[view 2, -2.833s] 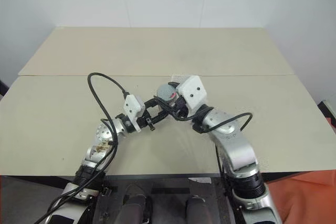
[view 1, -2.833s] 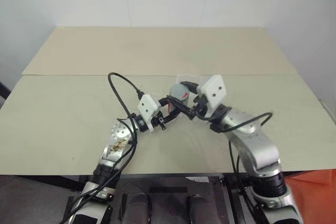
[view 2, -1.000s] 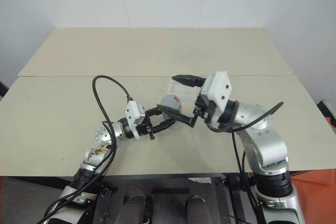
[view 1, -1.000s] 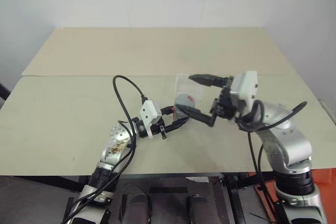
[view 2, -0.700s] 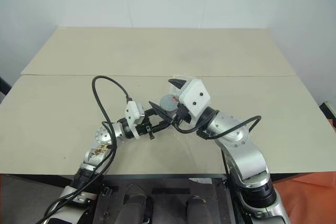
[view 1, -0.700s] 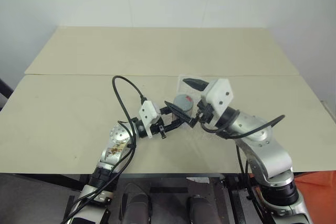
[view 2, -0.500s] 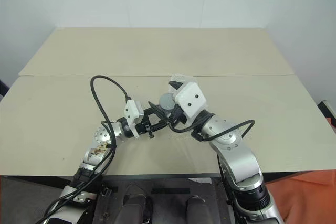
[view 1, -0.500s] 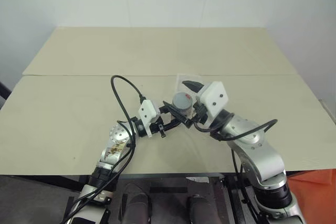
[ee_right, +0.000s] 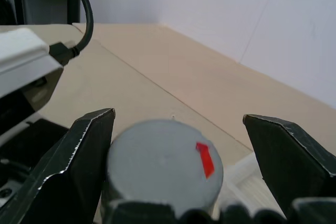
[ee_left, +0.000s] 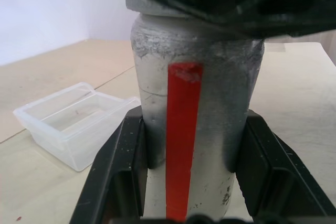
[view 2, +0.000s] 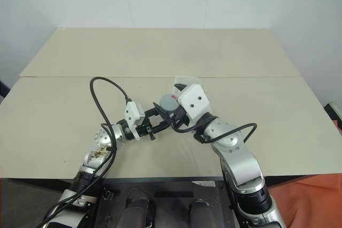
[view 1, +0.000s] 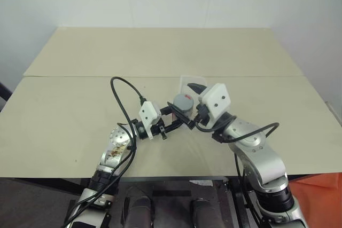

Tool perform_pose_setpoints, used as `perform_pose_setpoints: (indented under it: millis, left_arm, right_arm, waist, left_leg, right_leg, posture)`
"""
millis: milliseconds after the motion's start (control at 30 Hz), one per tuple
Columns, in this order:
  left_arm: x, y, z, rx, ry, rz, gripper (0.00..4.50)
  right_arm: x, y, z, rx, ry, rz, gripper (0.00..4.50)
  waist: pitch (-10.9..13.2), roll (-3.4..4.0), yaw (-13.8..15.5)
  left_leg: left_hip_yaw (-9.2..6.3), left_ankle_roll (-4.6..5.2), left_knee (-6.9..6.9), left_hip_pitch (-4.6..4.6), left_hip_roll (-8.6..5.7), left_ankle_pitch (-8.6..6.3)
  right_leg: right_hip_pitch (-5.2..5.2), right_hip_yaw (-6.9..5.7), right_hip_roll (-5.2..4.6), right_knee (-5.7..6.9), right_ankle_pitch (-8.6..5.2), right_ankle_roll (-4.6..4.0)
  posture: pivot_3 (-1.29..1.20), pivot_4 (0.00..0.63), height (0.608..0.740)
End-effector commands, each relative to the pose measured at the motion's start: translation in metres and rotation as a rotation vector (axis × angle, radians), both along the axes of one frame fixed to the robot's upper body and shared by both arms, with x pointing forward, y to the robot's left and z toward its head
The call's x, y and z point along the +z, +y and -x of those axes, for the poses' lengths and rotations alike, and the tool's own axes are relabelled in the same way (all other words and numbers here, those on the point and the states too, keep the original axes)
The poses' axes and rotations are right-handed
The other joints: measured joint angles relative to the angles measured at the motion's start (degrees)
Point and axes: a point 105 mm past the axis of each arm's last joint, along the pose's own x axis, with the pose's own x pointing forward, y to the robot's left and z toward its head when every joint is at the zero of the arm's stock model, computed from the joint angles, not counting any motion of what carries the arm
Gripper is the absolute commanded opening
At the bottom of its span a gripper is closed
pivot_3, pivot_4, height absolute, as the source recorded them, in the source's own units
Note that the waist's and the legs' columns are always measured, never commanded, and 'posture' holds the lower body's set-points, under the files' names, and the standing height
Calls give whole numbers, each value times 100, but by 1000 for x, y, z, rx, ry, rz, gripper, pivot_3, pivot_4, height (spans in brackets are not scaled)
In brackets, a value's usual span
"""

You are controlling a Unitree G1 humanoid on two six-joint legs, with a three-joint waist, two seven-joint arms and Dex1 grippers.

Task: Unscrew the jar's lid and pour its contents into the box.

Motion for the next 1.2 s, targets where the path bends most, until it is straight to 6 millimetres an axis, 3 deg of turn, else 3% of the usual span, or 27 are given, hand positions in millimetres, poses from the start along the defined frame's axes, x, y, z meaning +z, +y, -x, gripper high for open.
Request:
perform_pose_setpoints:
  millis: [33, 733, 1033, 1200]
  left_arm:
    - [13, 6, -4, 12, -47, 23, 1924]
    - [8, 23, -12, 69, -37, 26, 1924]
    - [8, 17, -12, 59, -49, 25, 1924]
    - [8, 12, -9, 44, -51, 27, 1924]
  right_arm:
    - [11, -7, 5, -11, -46, -4, 4480]
    - [8, -24, 5, -31, -46, 26, 4480]
    - [12, -1, 27, 128, -51, 29, 4480]
    - [15, 13, 20, 154, -64, 19, 4480]
  waist:
    - [0, 0, 0]
    - [0, 0, 1]
    - [0, 0, -9]
    - [0, 0, -9]
  left_leg:
    - [0, 0, 0, 0, 0, 0]
    - [1, 0, 0, 0, 0, 0]
    - [0, 0, 0, 0, 0, 0]
    - [0, 0, 0, 1, 0, 0]
  right_leg:
    - [0, 0, 0, 0, 0, 0]
    - [1, 0, 0, 0, 0, 0]
    - [1, 0, 0, 0, 0, 0]
    - [1, 0, 0, 0, 0, 0]
  posture:
    - [0, 150, 740]
    - [0, 150, 740]
    - [0, 150, 740]
    - [0, 150, 740]
